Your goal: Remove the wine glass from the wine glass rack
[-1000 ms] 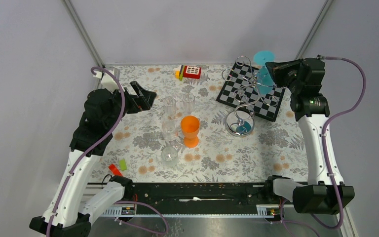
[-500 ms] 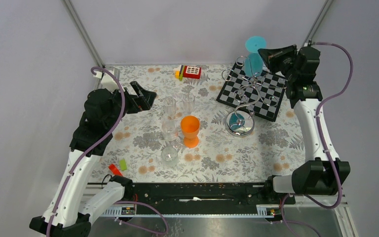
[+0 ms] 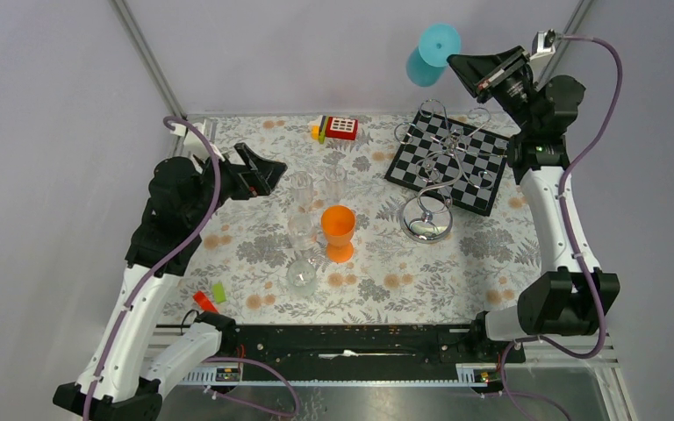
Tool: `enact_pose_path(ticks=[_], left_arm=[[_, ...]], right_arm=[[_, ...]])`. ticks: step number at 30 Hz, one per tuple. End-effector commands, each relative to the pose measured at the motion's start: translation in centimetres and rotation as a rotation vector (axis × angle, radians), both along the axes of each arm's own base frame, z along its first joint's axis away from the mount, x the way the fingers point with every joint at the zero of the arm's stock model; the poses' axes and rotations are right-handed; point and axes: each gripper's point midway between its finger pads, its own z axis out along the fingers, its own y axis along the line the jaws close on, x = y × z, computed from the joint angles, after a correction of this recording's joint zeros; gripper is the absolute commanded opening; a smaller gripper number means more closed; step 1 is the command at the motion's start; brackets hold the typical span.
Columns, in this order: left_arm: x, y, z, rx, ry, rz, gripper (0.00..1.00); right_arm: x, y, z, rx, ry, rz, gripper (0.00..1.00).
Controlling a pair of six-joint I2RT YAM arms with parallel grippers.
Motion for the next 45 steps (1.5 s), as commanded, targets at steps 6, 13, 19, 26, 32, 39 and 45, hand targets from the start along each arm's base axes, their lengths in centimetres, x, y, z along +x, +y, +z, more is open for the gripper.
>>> enact_pose_path(ticks=[6,13,19,26,32,39,45], left_arm=[[-1.8,-4.9,6.2,-0.329,-0.162,-0.278,0.96],[-4.0,-6.8,11.3,-0.566,-0.316,-0.496,0.96],[-3.7,-10.5,10.8,-0.602,-0.239,-0.645,0.96],[-4.2,-13.7,10.2,-0.59,-0.211,-0.737,0.95],[-4.5,-13.7,10.6,-0.612,-0.225,-0.742,0.95],[-5.2,-14.2,11.6,-0.703,-0.182,-0.816,0.89],[-6.1,-14.1,12.3,-0.756,-0.187,-0.867,0.77]], right_arm=[[-10.1,2.2,7.7,0.147,-0.251,0.299,0.0],[-13.6,2.7,7.5,0.347,-0.08,0.472,0.0],[-16.3,4.3,4.5,0.343,0.051,0.487,0.0],[-19.9,5.8,3.8,0.369,0.068,0.564,0.0],[-20.8,5.9,3.3,0.39,0.083,0.59,0.0],[-20.5,6.4,2.6,0.406,0.1,0.613,0.0],[-20.0,6.7,2.1,0.422,0.118,0.628,0.0]])
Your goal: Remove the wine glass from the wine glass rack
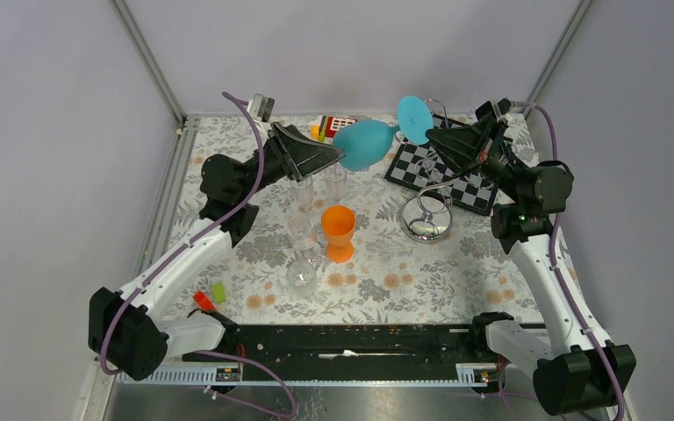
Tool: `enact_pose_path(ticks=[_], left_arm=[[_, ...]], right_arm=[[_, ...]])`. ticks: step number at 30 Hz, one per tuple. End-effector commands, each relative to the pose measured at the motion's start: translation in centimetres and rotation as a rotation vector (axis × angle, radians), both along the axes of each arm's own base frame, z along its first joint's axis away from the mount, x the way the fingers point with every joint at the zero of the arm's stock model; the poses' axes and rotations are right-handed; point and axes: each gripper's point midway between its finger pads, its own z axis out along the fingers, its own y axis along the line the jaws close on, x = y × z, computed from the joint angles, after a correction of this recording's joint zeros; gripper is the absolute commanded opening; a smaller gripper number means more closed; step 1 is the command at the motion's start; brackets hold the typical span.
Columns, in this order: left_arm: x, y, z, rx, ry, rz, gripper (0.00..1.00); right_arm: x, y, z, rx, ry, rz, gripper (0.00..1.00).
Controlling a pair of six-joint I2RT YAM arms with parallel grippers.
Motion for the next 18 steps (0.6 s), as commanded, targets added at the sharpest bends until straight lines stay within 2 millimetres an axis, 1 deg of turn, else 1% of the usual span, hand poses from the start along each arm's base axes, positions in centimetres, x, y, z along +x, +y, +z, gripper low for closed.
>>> enact_pose_path(ticks=[1,8,12,15,16,17,18], left_arm=[[-2.9,0.7,4.0,-0.109,-0.117,-0.085,0.71],[-5.1,1.6,6.0,-0.175,-0.148,-0.167,0.47],[-6.1,2.0,6.6,-0.195,-0.165,-0.187,0.32],[-6.4,2.2,6.7,-0.195,-0.171,-0.187,0.19],[-6.4,2.2,6.8,-0.195,-0.172,-0.187,0.12],[-6.5,2.2,6.8,-0.196,-0.174,-0.187,0.08],[-6.5,2.2,6.8,-0.197,-0.176,-0.187,0.03]], right_arm=[[-0.6,0.2,0.4,0.023,-0.038,0.019,0.0],[-0.1,0.4,-0.3,0.029,-0.013,0.027,0.0],[0.4,0.5,-0.7,0.035,0.002,0.03,0.0],[0.7,0.5,-0.9,0.043,0.01,0.031,0.0],[0.8,0.5,-1.0,0.046,0.011,0.03,0.0],[0.8,0.4,-1.0,0.049,0.012,0.031,0.02],[0.9,0.4,-1.0,0.054,0.016,0.032,0.1]])
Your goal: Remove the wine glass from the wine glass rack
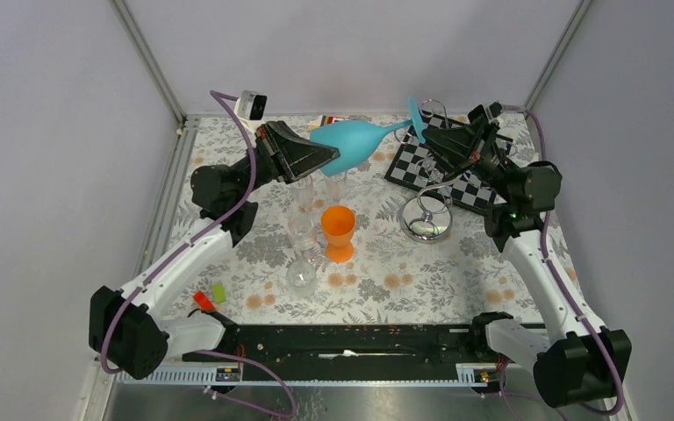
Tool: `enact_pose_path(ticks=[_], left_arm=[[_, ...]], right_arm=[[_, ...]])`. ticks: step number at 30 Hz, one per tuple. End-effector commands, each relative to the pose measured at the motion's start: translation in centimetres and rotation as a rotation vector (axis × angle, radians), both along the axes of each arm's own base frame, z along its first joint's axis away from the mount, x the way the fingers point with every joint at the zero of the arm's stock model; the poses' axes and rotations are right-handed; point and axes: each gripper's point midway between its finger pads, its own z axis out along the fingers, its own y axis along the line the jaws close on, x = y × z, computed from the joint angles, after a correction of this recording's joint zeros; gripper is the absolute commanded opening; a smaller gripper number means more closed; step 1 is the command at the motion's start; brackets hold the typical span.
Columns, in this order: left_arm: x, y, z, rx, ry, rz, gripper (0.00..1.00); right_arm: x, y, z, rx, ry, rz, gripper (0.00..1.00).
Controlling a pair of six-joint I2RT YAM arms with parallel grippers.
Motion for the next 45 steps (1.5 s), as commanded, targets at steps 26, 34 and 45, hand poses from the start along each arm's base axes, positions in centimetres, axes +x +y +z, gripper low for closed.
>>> enact_pose_path(ticks=[26,34,45], left_arm=[[-0.9,3.1,-5.1,0.633,-0.255,0.342,0.0],[-6.6,3.5,-8.9,0.745,-0.422,0.115,0.0],[-9.1,1.9,-16.2,1.051,-0.472,0.087,0.0]], right_arm=[[1.9,-3.0,-6.4,-0.692,-0.072,-0.516,0.49],[1.6,-4.3,-6.5,-0.757,-0.083,-0.599,0.49],[1.6,-4.8,-7.2,-0.785,-0.076,-0.619,0.49]])
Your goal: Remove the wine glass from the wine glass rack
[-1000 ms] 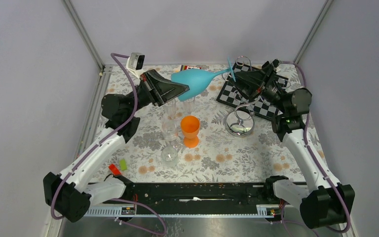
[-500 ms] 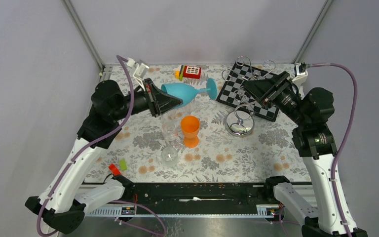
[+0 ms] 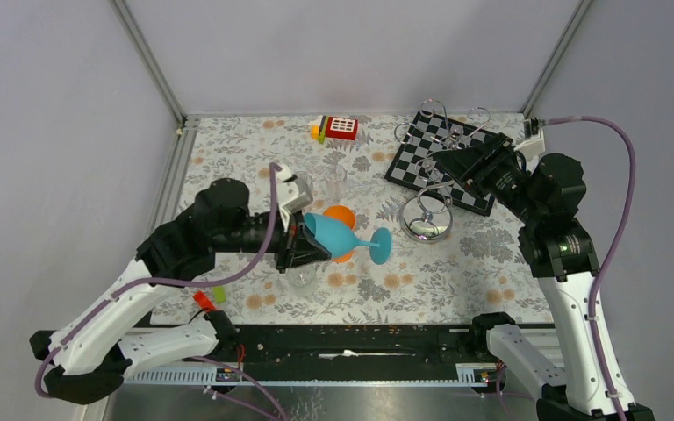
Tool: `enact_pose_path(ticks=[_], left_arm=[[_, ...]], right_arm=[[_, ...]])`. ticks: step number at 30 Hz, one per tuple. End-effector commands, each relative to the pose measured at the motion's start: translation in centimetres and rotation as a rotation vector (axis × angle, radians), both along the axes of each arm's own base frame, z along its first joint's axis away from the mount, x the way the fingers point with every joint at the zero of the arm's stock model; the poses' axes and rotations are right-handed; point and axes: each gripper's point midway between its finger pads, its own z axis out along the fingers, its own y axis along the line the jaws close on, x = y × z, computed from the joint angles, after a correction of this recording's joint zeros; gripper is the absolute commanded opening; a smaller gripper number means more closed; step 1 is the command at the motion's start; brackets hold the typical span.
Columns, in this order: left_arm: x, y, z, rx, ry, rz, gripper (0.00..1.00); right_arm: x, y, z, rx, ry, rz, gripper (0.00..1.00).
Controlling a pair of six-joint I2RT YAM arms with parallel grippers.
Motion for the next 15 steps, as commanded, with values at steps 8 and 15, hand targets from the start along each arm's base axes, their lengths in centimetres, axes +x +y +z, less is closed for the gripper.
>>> enact_pose_path(ticks=[8,15], left_arm=[[0.5,-0.9,-9.9,0.584,-0.146,0.079,0.0],[0.6,-0.4,-15.4,0.969,-0.246,0.046,0.0]], right_arm=[[-0.4,-0.5,1.3,-0.032,-0.064,-0.024,0.49],[-0.4,-0.6,0.9,-0.034,-0.056,-0.024,0.49]])
